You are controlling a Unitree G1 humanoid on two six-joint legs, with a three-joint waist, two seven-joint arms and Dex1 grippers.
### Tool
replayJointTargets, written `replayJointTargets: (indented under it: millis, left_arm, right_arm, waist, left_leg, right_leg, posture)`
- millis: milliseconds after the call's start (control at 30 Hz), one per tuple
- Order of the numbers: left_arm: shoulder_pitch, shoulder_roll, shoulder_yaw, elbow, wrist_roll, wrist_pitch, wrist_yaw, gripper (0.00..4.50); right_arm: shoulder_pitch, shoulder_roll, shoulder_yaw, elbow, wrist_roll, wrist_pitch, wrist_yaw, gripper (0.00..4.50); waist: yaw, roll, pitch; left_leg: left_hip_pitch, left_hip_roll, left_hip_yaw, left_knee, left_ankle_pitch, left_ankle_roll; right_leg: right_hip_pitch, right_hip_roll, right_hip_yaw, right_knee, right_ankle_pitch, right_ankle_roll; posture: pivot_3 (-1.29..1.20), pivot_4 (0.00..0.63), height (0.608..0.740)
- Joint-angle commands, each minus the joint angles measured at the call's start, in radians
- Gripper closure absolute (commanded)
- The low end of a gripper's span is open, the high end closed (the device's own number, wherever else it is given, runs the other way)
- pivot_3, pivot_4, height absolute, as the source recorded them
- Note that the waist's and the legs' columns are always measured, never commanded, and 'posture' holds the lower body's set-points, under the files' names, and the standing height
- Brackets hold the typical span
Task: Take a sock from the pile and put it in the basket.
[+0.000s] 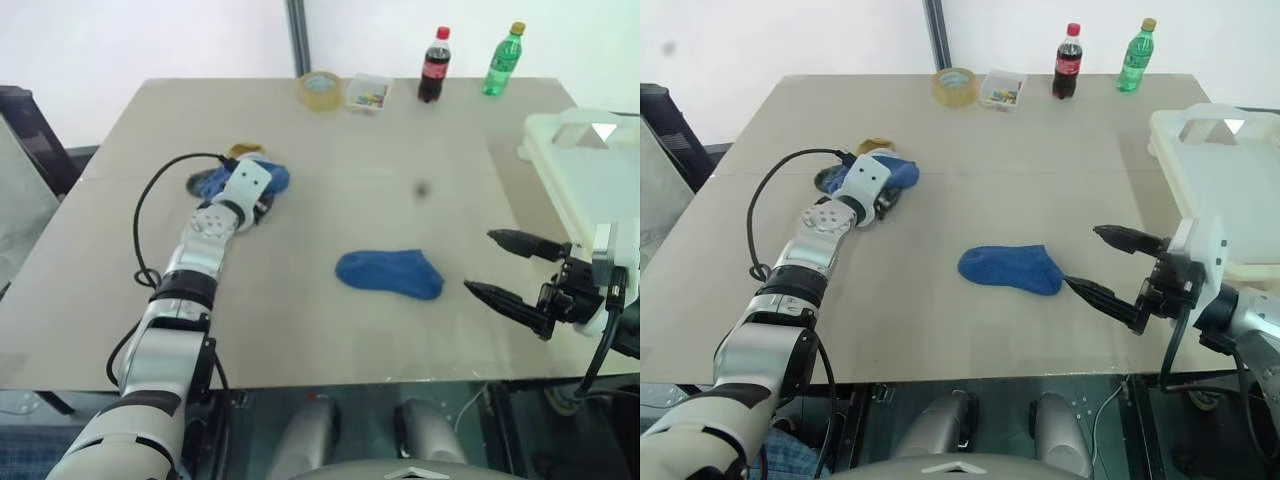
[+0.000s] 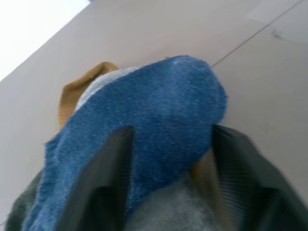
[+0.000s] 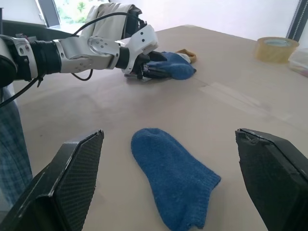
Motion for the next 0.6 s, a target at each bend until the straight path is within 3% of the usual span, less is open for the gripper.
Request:
replayJointTargets:
  millis: [33, 400, 500, 600]
  left_arm:
    - [-0.021, -0.006, 0.025, -0.020, -0.021, -0.017, 0.022, 1.18]
    - [-0.048, -0.041, 0.083, -0.034, -0.087, -0.025, 0.050, 1.18]
    - [-0.047, -0.039, 0.078, -0.032, -0.082, -0.031, 0.057, 1.93]
    - [-0.046, -0.037, 0.083, -0.031, -0.087, -0.038, 0.055, 3.33]
  right_arm:
    - [0.002, -0.007, -0.013, -0.019, 0.000, -0.017, 0.002, 0.00]
    - [0.007, 0.004, 0.009, -0.035, -0.011, -0.020, -0.018, 0.00]
    - [0.009, 0.002, 0.009, -0.031, -0.015, -0.024, -0.018, 0.00]
    - [0.008, 0.001, 0.005, -0.026, -0.019, -0.025, -0.015, 0.00]
  waist:
    - [0.000, 0.000, 0.000]
    - [0.000, 0.000, 0.000]
    - [-0.001, 0.000, 0.000]
    - [-0.001, 0.000, 0.000]
  left_leg:
    - [0.000, 0.000, 0.000, 0.000, 0.000, 0.000]
    - [0.000, 0.000, 0.000, 0.001, 0.000, 0.000]
    - [0.000, 0.000, 0.000, 0.001, 0.000, 0.000]
    - [0.000, 0.000, 0.000, 0.001, 0.000, 0.000]
  right_leg:
    - [0.000, 0.000, 0.000, 0.000, 0.000, 0.000]
    - [0.000, 0.000, 0.000, 0.001, 0.000, 0.000]
    - [0.000, 0.000, 0.000, 0.001, 0.000, 0.000]
    - [0.000, 0.000, 0.000, 0.001, 0.000, 0.000]
  posture:
    - [0.00, 0.150, 0.740]
    - [0.00, 0.150, 0.740]
    - [0.00, 0.150, 0.740]
    - [0.00, 0.150, 0.740]
